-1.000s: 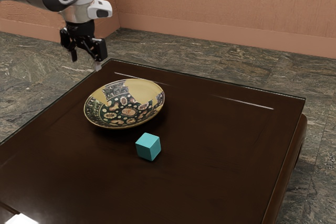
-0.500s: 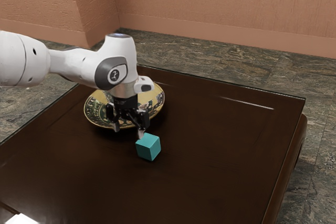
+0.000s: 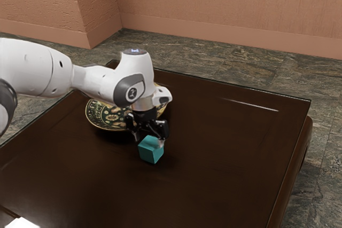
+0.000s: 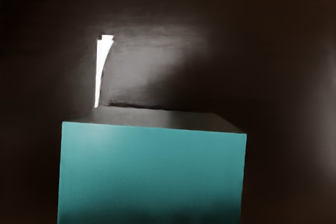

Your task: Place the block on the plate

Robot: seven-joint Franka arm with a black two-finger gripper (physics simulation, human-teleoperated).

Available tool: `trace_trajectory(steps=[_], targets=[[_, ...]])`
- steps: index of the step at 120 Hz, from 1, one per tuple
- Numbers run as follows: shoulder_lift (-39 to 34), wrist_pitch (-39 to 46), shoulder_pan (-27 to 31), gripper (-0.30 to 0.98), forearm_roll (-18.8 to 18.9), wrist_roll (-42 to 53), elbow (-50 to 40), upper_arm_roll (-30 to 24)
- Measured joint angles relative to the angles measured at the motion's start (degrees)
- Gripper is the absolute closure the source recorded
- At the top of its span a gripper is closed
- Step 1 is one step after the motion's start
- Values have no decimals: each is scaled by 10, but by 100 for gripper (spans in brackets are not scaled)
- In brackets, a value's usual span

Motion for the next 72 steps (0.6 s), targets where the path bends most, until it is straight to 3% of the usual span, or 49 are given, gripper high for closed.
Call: trace_trajectory(steps=[72], targets=[[45, 23, 4, 1, -17, -3, 4, 2]])
